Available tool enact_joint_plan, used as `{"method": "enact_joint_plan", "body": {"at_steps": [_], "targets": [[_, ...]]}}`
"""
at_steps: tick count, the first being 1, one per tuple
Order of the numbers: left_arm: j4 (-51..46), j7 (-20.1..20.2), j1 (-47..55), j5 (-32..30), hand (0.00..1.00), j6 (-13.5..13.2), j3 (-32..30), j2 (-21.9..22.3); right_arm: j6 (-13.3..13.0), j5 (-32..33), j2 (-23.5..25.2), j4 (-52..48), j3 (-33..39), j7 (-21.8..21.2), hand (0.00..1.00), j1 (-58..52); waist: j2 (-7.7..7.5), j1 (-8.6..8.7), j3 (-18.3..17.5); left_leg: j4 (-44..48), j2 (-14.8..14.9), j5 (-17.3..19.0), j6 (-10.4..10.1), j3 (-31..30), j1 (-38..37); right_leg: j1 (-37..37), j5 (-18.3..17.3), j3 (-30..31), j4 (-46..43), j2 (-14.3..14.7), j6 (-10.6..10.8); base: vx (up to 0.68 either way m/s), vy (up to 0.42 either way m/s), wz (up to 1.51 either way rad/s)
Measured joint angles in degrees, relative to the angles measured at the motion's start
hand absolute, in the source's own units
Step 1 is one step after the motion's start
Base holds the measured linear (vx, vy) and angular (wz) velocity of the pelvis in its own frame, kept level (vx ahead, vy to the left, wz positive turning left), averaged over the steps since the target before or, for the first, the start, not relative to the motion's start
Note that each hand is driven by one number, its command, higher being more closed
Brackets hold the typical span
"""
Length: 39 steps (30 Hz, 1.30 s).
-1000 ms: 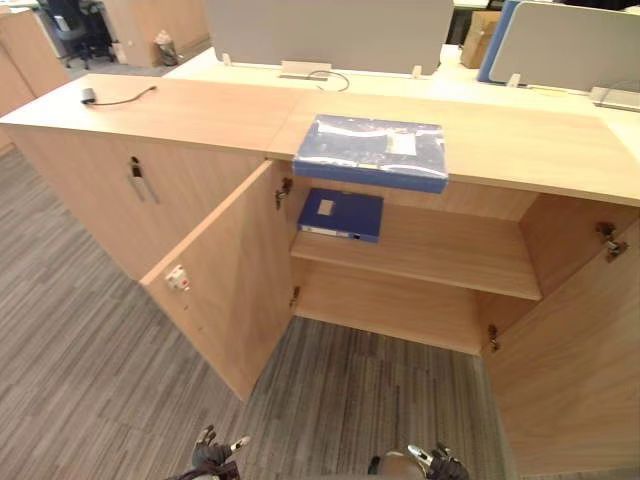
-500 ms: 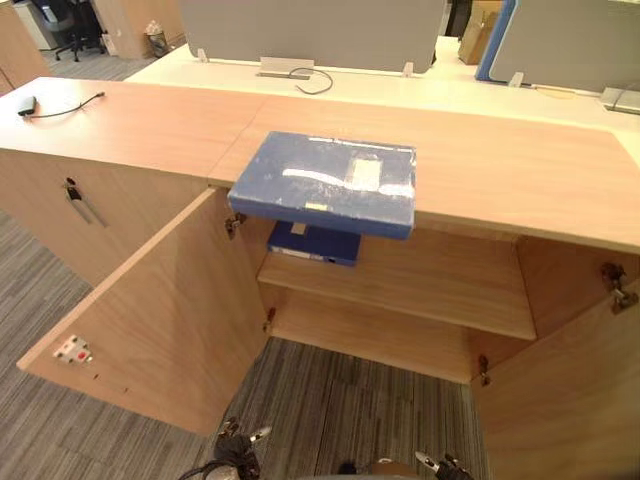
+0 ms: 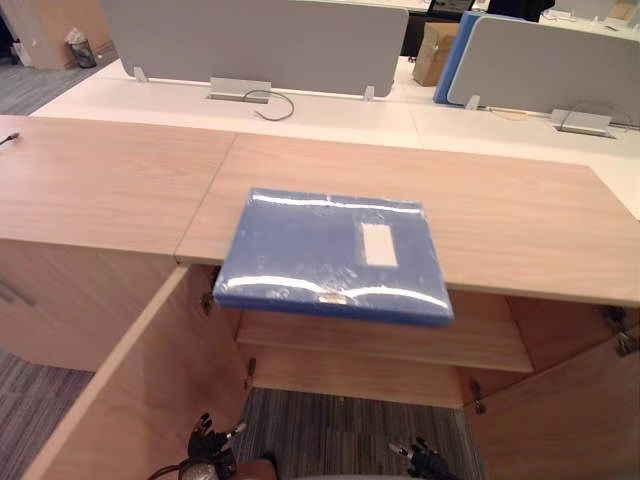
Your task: Walk over to the cabinet, pick up the folder, carry it to the office cabinet, place the folder inside the office cabinet, then close the office cabinet door
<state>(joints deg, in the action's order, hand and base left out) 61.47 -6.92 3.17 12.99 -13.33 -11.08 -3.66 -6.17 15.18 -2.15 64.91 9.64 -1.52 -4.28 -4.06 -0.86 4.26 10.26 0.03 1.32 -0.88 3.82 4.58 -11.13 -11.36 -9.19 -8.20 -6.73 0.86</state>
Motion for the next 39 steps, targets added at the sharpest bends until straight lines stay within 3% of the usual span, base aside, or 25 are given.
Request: {"method": "enact_joint_plan", "body": {"at_steps": [4, 12, 18, 21, 23, 26, 30, 32, 35, 39], "targets": [[1.63, 1.33, 0.28, -0.78, 0.0, 0.03, 2.39, -1.03, 0.01, -1.9, -0.14, 0.13, -0.55, -0.1, 0.0, -0.14, 0.37, 0.18, -0.61, -5.7, -2.33, -2.27, 0.33, -0.87, -2.73, 1.42, 0.82, -0.56, 2.09, -0.48, 1.4, 0.09, 0.017, 0.15], [2.75, 3.8, 1.57, -0.07, 0.0, 0.04, 3.3, -1.46, 0.4, -3.84, -0.72, 1.16, -0.72, -0.14, 0.0, -0.77, 0.66, 0.46, -0.67, -13.65, -1.35, -6.73, -0.67, -1.31, -5.73, 1.89, 1.2, -0.19, 2.9, 0.78, 1.64, -0.02, -0.047, -0.01], [4.32, 11.66, 1.69, 12.49, 0.0, 1.4, 8.04, -2.98, 0.54, -5.45, -2.04, 1.15, -0.83, -0.85, 0.0, -1.05, 1.35, 1.26, -0.65, -15.45, -1.81, -8.12, -0.15, -1.13, -6.34, 2.18, 1.41, 0.01, 3.27, 0.33, 1.91, -0.11, 0.022, -0.06], [2.13, 13.02, 2.35, 19.44, 0.0, 2.1, 10.4, -3.47, 0.56, -6.07, -2.45, 1.02, -2.19, -1.35, 0.0, -0.7, 1.67, 1.33, -0.54, -15.57, -2.04, -8.03, -0.28, -1.32, -6.29, 2.24, 1.55, -0.05, 3.52, 0.16, 2.22, -0.12, 0.041, 0.01], [-7.12, 12.75, 4.54, 24.39, 0.0, 2.25, 12.6, -3.31, 0.57, -6.65, -3.17, 0.89, -4.26, -1.29, 0.0, -0.46, 1.86, 1.32, -0.66, -15.58, -2.57, -8.1, -0.24, -3.04, -5.15, 2.91, 1.38, -0.81, 3.55, -0.31, 2.56, -0.09, 0.06, 0.24], [-19.53, 10.87, 5.76, 26.04, 0.0, 1.89, 18.63, -2.72, 1.95, -7.46, -3.15, 1.95, -8.45, -0.41, 0.0, 3.28, 2.32, 0.8, -0.75, -15.58, -3.61, -9.06, 0.33, -6.94, -2.87, 3.83, 1.11, -3.41, 3.69, -0.66, 3.06, -0.04, 0.04, 0.5], [-37.73, 9.5, 9.85, 23.79, 0.0, 1.9, 21.65, -2.47, 2.68, -7.7, -1.21, 2.34, -9.67, 1.82, 0.0, 7.12, 2.24, -1.24, -0.95, -15.26, -5.32, -10.05, 1.33, -10.75, -2.32, 2.15, 1.08, -7.5, 4.21, -1.19, 3.3, 0.06, -0.013, 0.54], [-46.19, 9.55, 12.52, 21.68, 0.0, 1.99, 22.23, -4.58, 2.96, -8.42, -1.23, 2.4, -9.73, 1.93, 0.0, 8.43, 2.65, -3.06, -0.79, -15.22, -5.89, -10.11, 1.42, -11.51, -2.28, 1.32, 1.17, -8.1, 5.04, -1.37, 3.39, 0.1, -0.026, 0.29], [-56.37, 9.72, 14.87, 18.89, 0.0, 2.35, 22.96, -6.72, 3.72, -9.0, -0.9, 2.34, -9.75, 2.21, 0.0, 9.44, 2.58, -3.84, -0.7, -15.18, -5.87, -10.12, 1.41, -13.4, -2.39, 0.3, 1.35, -9.79, 5.11, -1.07, 3.35, 0.07, -0.036, 0.36], [-78.92, 9.24, 16.84, 13.29, 0.0, 1.07, 23.28, -3.78, 3.83, -9.62, -0.23, 2.41, -9.7, 2.73, 0.0, 9.09, 2.46, -7.01, -0.66, -13.12, -5.65, -9.87, 1.08, -15.93, -1.12, 0.06, 1.53, -12.57, 2.94, -0.68, 3.23, 0.03, -0.032, 0.39]]}}
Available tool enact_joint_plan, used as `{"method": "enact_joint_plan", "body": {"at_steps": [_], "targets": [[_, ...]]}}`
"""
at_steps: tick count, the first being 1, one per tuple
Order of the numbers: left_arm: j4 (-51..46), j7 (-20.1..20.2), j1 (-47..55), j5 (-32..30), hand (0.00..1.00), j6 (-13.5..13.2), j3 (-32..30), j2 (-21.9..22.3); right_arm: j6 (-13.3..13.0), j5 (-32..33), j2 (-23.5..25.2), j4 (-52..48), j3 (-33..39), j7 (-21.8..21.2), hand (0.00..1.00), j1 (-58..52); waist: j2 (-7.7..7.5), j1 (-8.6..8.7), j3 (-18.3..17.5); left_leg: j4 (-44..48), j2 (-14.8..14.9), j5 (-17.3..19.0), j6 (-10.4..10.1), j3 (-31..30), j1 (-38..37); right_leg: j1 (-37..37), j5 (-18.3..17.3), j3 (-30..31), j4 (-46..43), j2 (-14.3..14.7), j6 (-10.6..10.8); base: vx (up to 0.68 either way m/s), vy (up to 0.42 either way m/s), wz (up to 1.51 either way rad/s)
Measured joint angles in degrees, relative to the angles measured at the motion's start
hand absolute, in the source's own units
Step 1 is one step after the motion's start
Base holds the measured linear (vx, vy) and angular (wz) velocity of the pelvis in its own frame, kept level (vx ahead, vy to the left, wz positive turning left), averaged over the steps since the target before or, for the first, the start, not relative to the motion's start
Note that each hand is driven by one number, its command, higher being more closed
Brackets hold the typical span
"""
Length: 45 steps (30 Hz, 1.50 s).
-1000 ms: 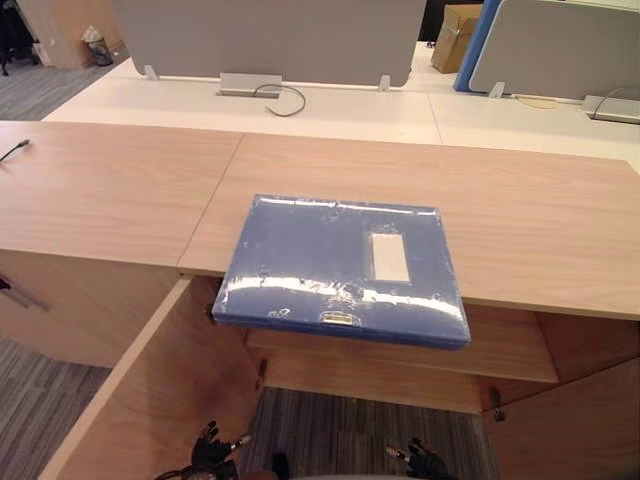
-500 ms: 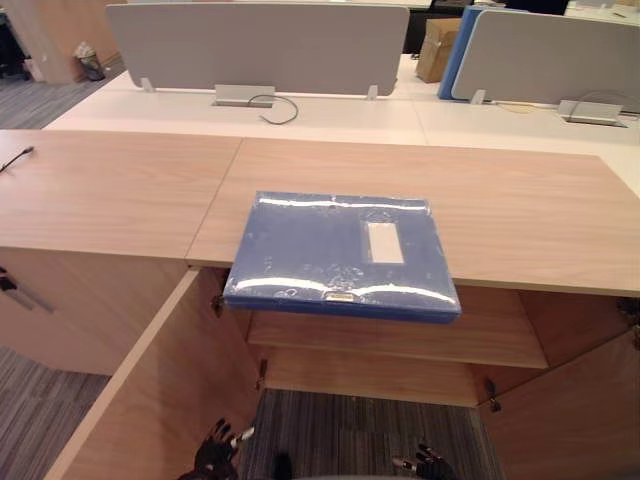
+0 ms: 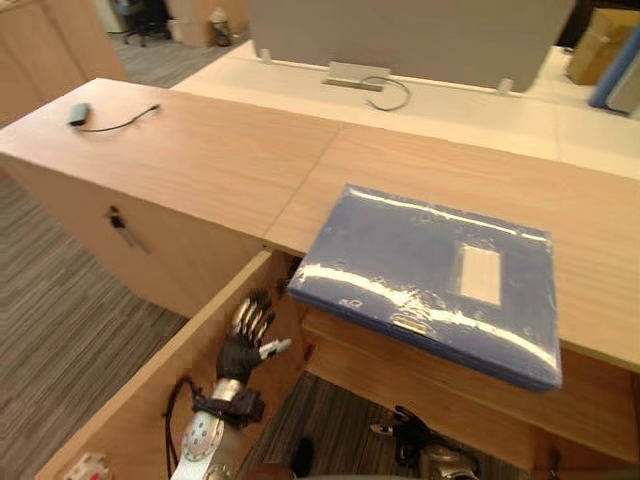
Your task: Walk over to the cabinet, pick up the folder, carry it to the office cabinet, place the folder inside the office cabinet, then close the office cabinet door
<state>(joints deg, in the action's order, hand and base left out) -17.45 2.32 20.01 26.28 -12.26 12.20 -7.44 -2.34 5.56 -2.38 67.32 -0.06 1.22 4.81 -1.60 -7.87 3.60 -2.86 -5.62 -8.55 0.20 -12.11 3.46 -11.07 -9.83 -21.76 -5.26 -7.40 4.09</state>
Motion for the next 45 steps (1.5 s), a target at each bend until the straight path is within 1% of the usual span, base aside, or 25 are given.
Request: {"method": "enact_joint_plan", "body": {"at_steps": [1, 2, 3, 4, 5, 6, 7, 9, 11, 13, 14, 16, 18, 20, 22, 23, 24, 25, 28, 30, 34, 36, 40, 42, 45], "targets": [[-1.64, -0.4, -0.17, -0.74, 0.0, -0.48, -0.11, 0.41, -0.01, 0.0, 0.33, -0.01, 0.06, 0.17, 0.0, 0.02, -0.04, -0.3, -0.01, 0.46, 0.0, 0.16, -0.17, -0.37, 0.45, 0.06, 0.0, -0.37, -0.27, 0.13, 0.0, -0.01, -0.032, 0.36], [-3.76, -1.98, -0.86, -2.96, 0.0, -1.27, -0.36, 1.13, 0.01, 0.01, 0.86, 0.05, 0.27, 0.45, 0.0, -0.41, -0.11, -1.11, 0.04, 1.2, -0.03, 0.33, -0.28, -0.93, 0.97, 0.12, 0.0, -1.16, -0.61, 0.25, 0.0, -0.01, -0.026, 0.25], [-4.54, -3.03, -1.23, -4.2, 0.0, -1.59, -0.76, 1.64, 0.0, 0.03, 1.05, 0.05, 0.67, 0.57, 0.0, -0.65, -0.11, -1.27, 0.01, 1.55, -0.08, 0.49, -0.34, -1.24, 1.28, 0.11, 0.0, -1.66, -0.7, 0.31, 0.0, -0.04, -0.03, 0.26], [-5.77, -5.71, -1.21, -7.14, 0.0, -1.99, -1.7, 2.83, 0.0, 0.21, 2.01, 0.04, 1.06, 0.8, 0.0, -1.06, -0.11, -1.55, -0.02, 2.04, -0.15, 0.85, -0.45, -1.9, 1.63, 0.1, -0.02, -2.3, -0.82, 0.39, 0.0, -0.05, -0.019, 0.18], [-6.31, -7.45, -1.23, -8.41, 0.0, -2.24, -2.3, 3.65, 0.0, 0.28, 2.58, 0.04, 1.15, 1.07, 0.0, -1.37, -0.13, -1.88, -0.01, 2.0, -0.13, 1.16, -0.46, -2.16, 1.62, 0.03, -0.04, -2.88, -0.89, 0.42, -0.01, -0.08, -0.023, 0.21], [-7.39, -10.57, -1.2, -11.34, 0.0, -2.55, -2.8, 4.63, -0.03, 0.82, 3.61, -0.15, 1.08, 1.51, 0.0, -1.82, -0.16, -2.05, -0.01, 1.7, -0.22, 1.13, -0.27, -2.74, 1.55, -0.14, -0.06, -3.65, -0.97, 0.41, -0.02, -0.05, -0.011, 0.16], [-8.03, -11.59, -1.21, -12.29, 0.0, -2.56, -2.94, 4.89, -0.03, 1.42, 4.01, -0.16, 0.98, 1.63, 0.0, -1.88, -0.17, -2.05, -0.01, 1.43, -0.21, 0.92, -0.25, -2.8, 1.48, -0.22, -0.06, -3.87, -0.99, 0.41, -0.02, -0.06, -0.009, 0.19], [-10.95, -14.76, -1.21, -17.2, 0.0, -3.15, -2.77, 5.04, -0.12, 2.5, 5.06, -0.3, 0.95, 2.34, 0.0, -1.84, -0.24, -2.03, -0.06, 0.9, -0.17, 0.78, -0.19, -2.76, 1.49, -0.24, -0.07, -4.73, -1.0, 0.38, -0.02, -0.05, 0.001, 0.16], [-14.38, -17.57, -1.22, -22.61, 0.0, -4.41, -3.01, 5.07, -0.16, 2.53, 6.15, -0.4, 0.95, 2.91, 0.0, -1.53, -0.22, -2.08, -0.4, -0.08, -0.15, 0.26, -0.1, -2.57, 1.38, -0.17, -0.13, -4.85, -0.84, 0.3, -0.05, -0.05, 0.009, 0.08], [-16.39, -19.41, -1.38, -25.59, 0.0, -5.62, -3.12, 5.13, -0.1, 2.54, 6.2, -0.42, 0.5, 3.03, 0.0, -0.73, -0.23, -2.26, -0.8, -0.9, -0.17, -0.86, -0.11, -2.35, 1.32, -0.19, -0.33, -5.0, 0.08, 0.3, -0.03, -0.05, 0.008, 0.0], [-17.22, -20.95, -1.9, -27.84, 0.0, -6.16, -2.89, 5.12, -0.04, 2.56, 6.24, -0.42, 0.44, 3.29, 0.0, 0.4, -0.2, -2.26, -0.82, -1.36, -0.15, -1.54, 0.02, -2.3, 1.34, -0.18, -0.48, -5.25, 0.54, 0.35, -0.01, -0.05, 0.003, 0.02], [-17.57, -22.54, -3.58, -30.64, 0.0, -6.23, -1.75, 4.95, -0.05, 2.82, 6.0, -0.63, 0.44, 3.51, 0.0, 1.43, -0.27, -2.22, -1.26, -2.08, 0.3, -2.33, -0.27, -1.83, 1.2, 0.06, -0.49, -5.63, 0.76, 0.64, -0.01, -0.05, 0.001, 0.07], [-17.7, -24.98, -6.46, -37.15, 0.0, -6.19, -1.24, 4.59, -0.06, 4.35, 6.01, -0.85, 0.43, 3.54, 0.0, 2.35, -0.79, -2.5, -2.06, -2.08, 0.73, -2.66, -0.39, -0.79, 1.17, 0.13, -0.51, -5.37, 0.96, 0.91, -0.04, -0.03, 0.0, -0.03], [-17.7, -25.62, -8.32, -39.99, 0.0, -6.17, -0.72, 3.66, -0.06, 4.51, 6.13, -1.14, 0.14, 3.54, 0.0, 2.06, -1.07, -2.43, -2.79, -2.07, 1.02, -2.87, -0.47, -0.2, 1.13, 0.17, -0.49, -4.71, 1.19, 1.1, -0.06, 0.01, -0.014, -0.13], [-17.7, -25.75, -10.01, -43.1, 0.0, -6.14, 1.21, 1.83, -0.07, 4.53, 6.04, -1.42, -0.02, 3.52, 0.0, 1.22, -1.35, -2.37, -3.29, -2.06, 1.42, -3.29, -1.05, 0.65, 1.1, 0.24, -0.38, -4.16, 1.54, 1.35, -0.2, 0.02, -0.024, -0.18], [-17.7, -25.66, -11.14, -45.7, 0.0, -6.14, 2.85, 0.37, -0.08, 4.55, 5.96, -1.44, -0.03, 3.51, 0.0, 0.5, -1.6, -2.31, -3.55, -2.06, 1.76, -3.24, -1.12, 1.37, 1.0, 0.3, -0.31, -3.49, 1.74, 1.52, -0.31, 0.02, -0.026, -0.23], [-17.68, -25.57, -11.66, -47.02, 0.0, -6.14, 3.71, -0.26, -0.08, 4.54, 5.88, -1.43, -0.03, 3.49, 0.0, 0.16, -1.65, -2.32, -3.56, -2.06, 1.95, -3.23, -1.12, 1.9, 0.77, 0.27, -0.26, -3.01, 1.8, 1.56, -0.38, 0.03, -0.037, -0.36], [-17.66, -25.29, -12.68, -49.54, 0.0, -6.15, 5.06, -1.35, -0.08, 4.52, 5.7, -1.43, -0.04, 3.44, 0.0, -0.6, -1.72, -2.08, -3.77, -2.06, 2.23, -3.13, -1.22, 2.55, 0.44, 0.25, -0.22, -2.05, 1.88, 1.65, -0.43, 0.03, -0.04, -0.35], [-16.49, -24.45, -15.98, -54.48, 0.0, -6.35, 8.94, -3.42, -0.12, 4.45, 4.68, -1.41, -0.07, 3.24, 0.0, -2.5, -1.75, -1.02, -5.01, -2.06, 2.93, -2.96, -1.43, 3.75, 0.43, 0.67, 0.0, -0.69, 2.02, 2.11, -0.77, 0.03, -0.049, -0.26], [-14.59, -23.96, -17.91, -57.3, 0.0, -6.85, 11.3, -4.57, -0.14, 4.36, 3.72, -1.42, -0.13, 2.8, 0.0, -3.36, -1.73, -0.76, -5.6, -2.06, 3.57, -2.85, -1.59, 4.91, 0.38, 1.11, 0.12, 0.35, 2.0, 2.45, -0.97, 0.01, -0.047, -0.25], [-11.58, -22.58, -19.65, -60.23, 0.0, -7.59, 15.21, -5.83, -0.23, 4.23, 2.54, -1.42, -0.43, 2.55, 0.0, -3.71, -1.71, -0.15, -5.83, -2.07, 4.38, -2.79, -1.78, 5.64, 0.25, 1.51, 0.33, 1.56, 1.98, 3.07, -1.32, -0.01, -0.042, -0.16], [-9.37, -21.62, -19.79, -61.62, 0.0, -8.16, 17.09, -6.8, -0.69, 3.93, 2.13, -1.41, -1.32, 1.8, 0.0, -3.78, -1.71, 0.59, -6.2, -2.08, 4.73, -2.83, -1.9, 5.99, 0.24, 1.79, 0.39, 1.95, 1.99, 3.28, -1.43, -0.03, -0.02, -0.12], [-5.93, -20.2, -21.69, -62.7, 0.0, -8.51, 19.76, -8.51, -1.16, 2.07, 1.94, -1.41, -1.34, 1.12, 0.0, -4.44, -1.75, 0.99, -6.68, -2.1, 4.88, -2.83, -1.94, 6.17, 0.0, 1.79, 0.42, 2.29, 1.9, 3.33, -1.51, -0.02, -0.007, -0.05], [-4.43, -19.3, -22.43, -62.82, 0.0, -8.78, 20.23, -9.27, -1.2, 1.66, 1.88, -1.4, -1.73, 0.98, 0.0, -4.5, -1.77, 1.4, -6.83, -2.12, 4.89, -2.84, -1.94, 6.22, -0.2, 1.76, 0.45, 2.6, 1.8, 3.31, -1.55, -0.03, 0.0, -0.05], [-3.07, -19.1, -22.92, -62.8, 0.0, -8.86, 20.53, -9.84, -1.21, 0.88, 1.75, -1.38, -1.85, 0.9, 0.0, -4.5, -1.78, 1.84, -6.82, -2.12, 4.89, -2.84, -1.93, 6.24, -0.24, 1.77, 0.46, 2.77, 1.77, 3.31, -1.58, -0.01, 0.001, -0.02]]}}
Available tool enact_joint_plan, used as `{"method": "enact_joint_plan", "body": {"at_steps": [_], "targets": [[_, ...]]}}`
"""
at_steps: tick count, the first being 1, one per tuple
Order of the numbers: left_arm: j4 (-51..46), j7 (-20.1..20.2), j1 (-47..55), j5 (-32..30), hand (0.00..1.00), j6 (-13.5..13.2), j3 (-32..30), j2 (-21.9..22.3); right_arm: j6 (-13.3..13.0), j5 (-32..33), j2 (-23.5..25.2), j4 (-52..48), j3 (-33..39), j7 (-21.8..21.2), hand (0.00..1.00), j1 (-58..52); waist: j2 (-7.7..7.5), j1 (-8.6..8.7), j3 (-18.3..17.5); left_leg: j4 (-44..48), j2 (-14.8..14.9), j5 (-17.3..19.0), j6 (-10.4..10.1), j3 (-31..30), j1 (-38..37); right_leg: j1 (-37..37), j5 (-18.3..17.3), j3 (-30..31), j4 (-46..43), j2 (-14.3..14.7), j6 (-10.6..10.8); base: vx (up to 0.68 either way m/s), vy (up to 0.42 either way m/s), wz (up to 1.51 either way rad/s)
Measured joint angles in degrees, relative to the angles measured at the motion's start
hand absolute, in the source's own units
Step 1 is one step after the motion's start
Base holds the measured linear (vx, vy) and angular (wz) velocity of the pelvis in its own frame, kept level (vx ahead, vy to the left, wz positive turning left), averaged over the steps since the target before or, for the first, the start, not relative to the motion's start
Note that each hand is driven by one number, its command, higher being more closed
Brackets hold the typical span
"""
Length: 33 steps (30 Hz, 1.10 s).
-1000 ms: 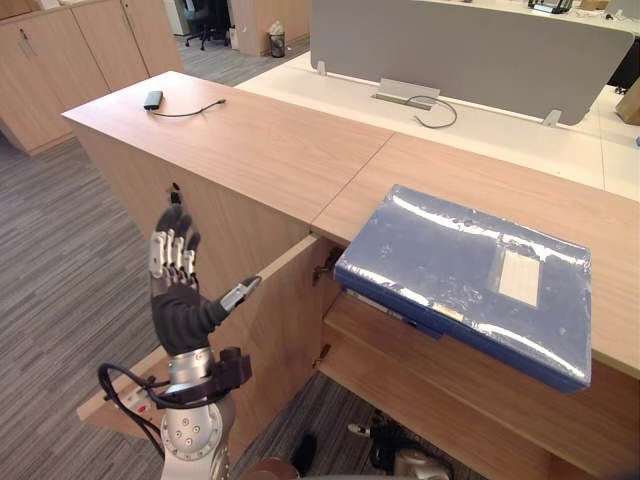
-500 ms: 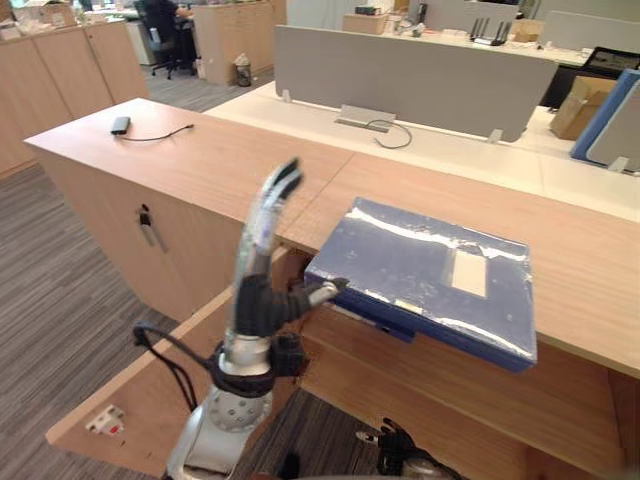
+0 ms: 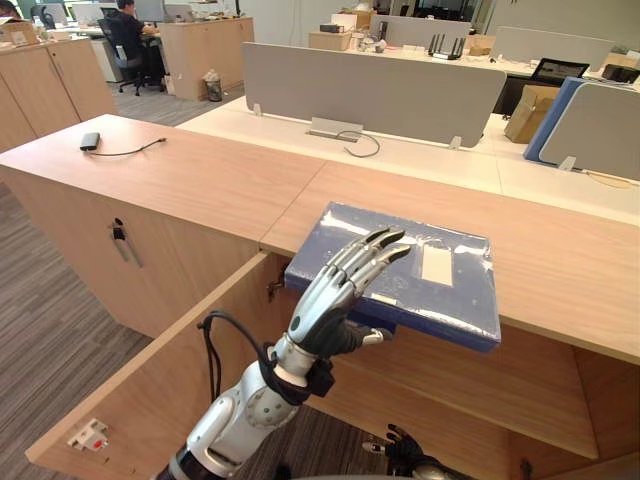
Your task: Walk over to the cabinet, pick up the folder, carry it to the office cabinet, place the folder inside the office cabinet, then close the office cabinet door
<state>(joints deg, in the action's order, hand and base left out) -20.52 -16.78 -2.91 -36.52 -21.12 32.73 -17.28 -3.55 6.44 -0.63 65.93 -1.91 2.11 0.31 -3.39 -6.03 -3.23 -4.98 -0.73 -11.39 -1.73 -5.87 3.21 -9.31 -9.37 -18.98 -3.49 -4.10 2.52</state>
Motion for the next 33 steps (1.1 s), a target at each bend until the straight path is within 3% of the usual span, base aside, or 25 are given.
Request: {"method": "enact_joint_plan", "body": {"at_steps": [8, 15, 33], "targets": [[8.46, 0.21, -2.84, -4.0, 0.0, 0.12, 0.75, -1.24, 0.0, -1.13, -1.39, -0.04, 0.4, -0.76, 0.0, -0.01, -0.1, 1.53, -0.02, -0.06, 0.15, 0.04, -0.04, 0.68, -0.4, 0.02, 0.05, 0.82, 0.06, 0.0, -0.06, 0.0, -0.001, -0.05], [17.62, -1.87, -5.48, -8.7, 0.0, 2.25, -0.82, -1.69, -0.01, -0.86, -1.49, -0.12, 3.06, -0.81, 0.0, -0.09, -0.13, 3.46, 0.26, -0.31, 0.3, 0.8, -0.43, 1.98, -1.48, -0.38, 0.05, 2.34, 0.38, -0.11, -0.07, 0.0, -0.004, -0.1], [25.81, -6.35, -11.94, -17.12, 0.0, 3.6, -1.13, -4.21, -0.1, 1.5, -2.93, -0.87, 7.4, -1.48, 0.0, -0.24, 0.0, 6.58, 1.93, -0.08, 0.11, 1.94, -0.56, 2.98, -2.4, -1.31, 0.07, 3.63, 1.69, -0.31, -0.08, 0.0, -0.002, -0.03]]}}
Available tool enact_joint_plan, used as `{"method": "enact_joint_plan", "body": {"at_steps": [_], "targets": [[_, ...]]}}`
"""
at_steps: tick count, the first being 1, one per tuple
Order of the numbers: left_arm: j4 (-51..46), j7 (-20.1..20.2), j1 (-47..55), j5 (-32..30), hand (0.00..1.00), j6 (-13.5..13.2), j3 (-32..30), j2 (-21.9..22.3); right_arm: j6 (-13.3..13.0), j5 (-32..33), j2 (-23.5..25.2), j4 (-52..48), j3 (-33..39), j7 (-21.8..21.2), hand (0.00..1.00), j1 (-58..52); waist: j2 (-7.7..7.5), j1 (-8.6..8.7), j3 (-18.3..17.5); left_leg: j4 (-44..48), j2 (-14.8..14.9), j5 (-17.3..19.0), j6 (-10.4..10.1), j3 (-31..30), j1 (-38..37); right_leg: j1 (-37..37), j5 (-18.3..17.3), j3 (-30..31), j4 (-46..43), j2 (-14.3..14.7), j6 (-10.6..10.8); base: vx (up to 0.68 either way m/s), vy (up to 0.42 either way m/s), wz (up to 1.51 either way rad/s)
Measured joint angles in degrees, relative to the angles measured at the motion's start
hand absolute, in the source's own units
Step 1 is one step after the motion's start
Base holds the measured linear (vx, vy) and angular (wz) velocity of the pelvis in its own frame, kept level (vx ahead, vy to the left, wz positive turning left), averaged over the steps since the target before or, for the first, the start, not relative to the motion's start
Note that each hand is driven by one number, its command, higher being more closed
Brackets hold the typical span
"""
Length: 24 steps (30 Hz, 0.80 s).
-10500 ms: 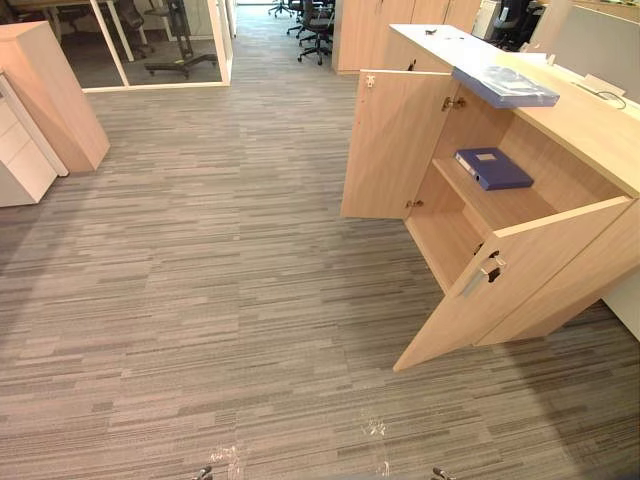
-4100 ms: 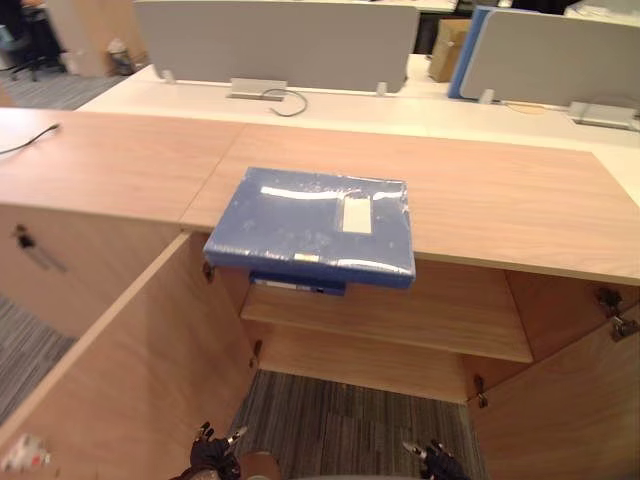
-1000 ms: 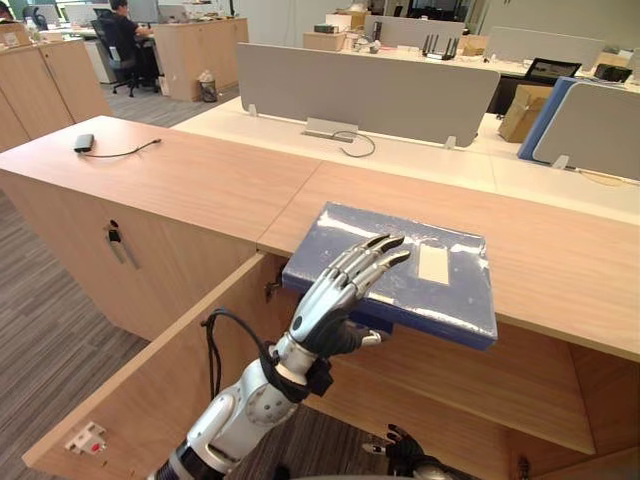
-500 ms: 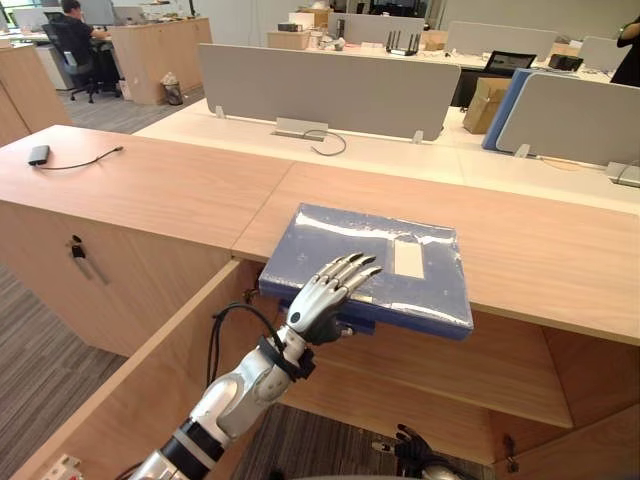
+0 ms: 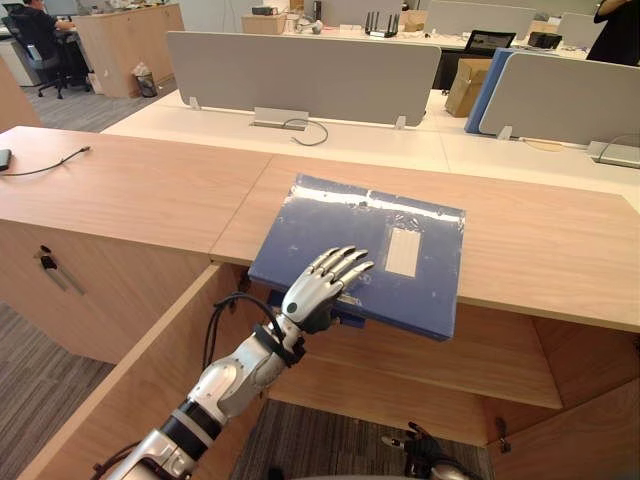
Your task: Walk over to the cabinet, pick up the folder, carry it to the office cabinet, place the folder inside the office cabinet, then close the office cabinet door
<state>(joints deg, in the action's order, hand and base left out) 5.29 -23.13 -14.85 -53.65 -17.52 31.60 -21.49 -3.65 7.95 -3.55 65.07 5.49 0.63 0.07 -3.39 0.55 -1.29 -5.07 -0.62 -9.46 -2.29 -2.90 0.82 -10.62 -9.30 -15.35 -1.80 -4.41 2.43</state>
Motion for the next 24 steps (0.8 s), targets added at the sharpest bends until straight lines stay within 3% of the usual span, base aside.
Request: {"method": "enact_joint_plan", "body": {"at_steps": [10, 11, 16, 24], "targets": [[0.02, -3.93, -0.9, -4.31, 0.0, 2.5, -2.4, -0.92, -0.07, -0.02, -0.64, 0.05, 0.1, -0.01, 0.0, 0.0, 0.5, 1.35, 0.41, 0.01, 0.13, 0.69, -0.16, 1.38, -0.9, -0.17, 0.04, 1.68, 0.27, -0.13, -0.05, 0.0, -0.003, -0.09], [0.02, -4.17, -1.41, -4.36, 1.0, 2.9, -2.44, -1.21, -0.08, -0.01, -0.69, 0.05, 0.11, -0.01, 0.0, 0.0, 0.53, 1.59, 0.49, 0.01, 0.1, 0.73, -0.15, 1.4, -0.88, -0.17, 0.05, 1.69, 0.34, -0.14, -0.06, 0.0, 0.0, 0.0], [0.46, -4.36, -1.96, -4.55, 1.0, 4.71, -3.96, -1.42, -0.13, -0.03, -0.82, 0.05, 0.14, 0.0, 0.0, 0.0, 0.64, 2.1, 0.84, 0.03, 0.01, 0.87, -0.13, 1.56, -0.89, -0.16, 0.07, 1.86, 0.6, -0.26, -0.05, 0.0, 0.0, -0.03], [-0.26, -6.8, -1.96, -5.44, 1.0, 4.68, -5.07, -1.72, -0.49, -0.08, -1.24, 0.06, 0.0, -0.02, 0.0, 0.09, 0.98, 2.39, 1.33, 0.03, 0.13, 1.01, -0.11, 2.21, -1.0, -0.04, 0.45, 2.87, 0.89, -0.32, -0.08, -0.01, 0.005, -0.04]]}}
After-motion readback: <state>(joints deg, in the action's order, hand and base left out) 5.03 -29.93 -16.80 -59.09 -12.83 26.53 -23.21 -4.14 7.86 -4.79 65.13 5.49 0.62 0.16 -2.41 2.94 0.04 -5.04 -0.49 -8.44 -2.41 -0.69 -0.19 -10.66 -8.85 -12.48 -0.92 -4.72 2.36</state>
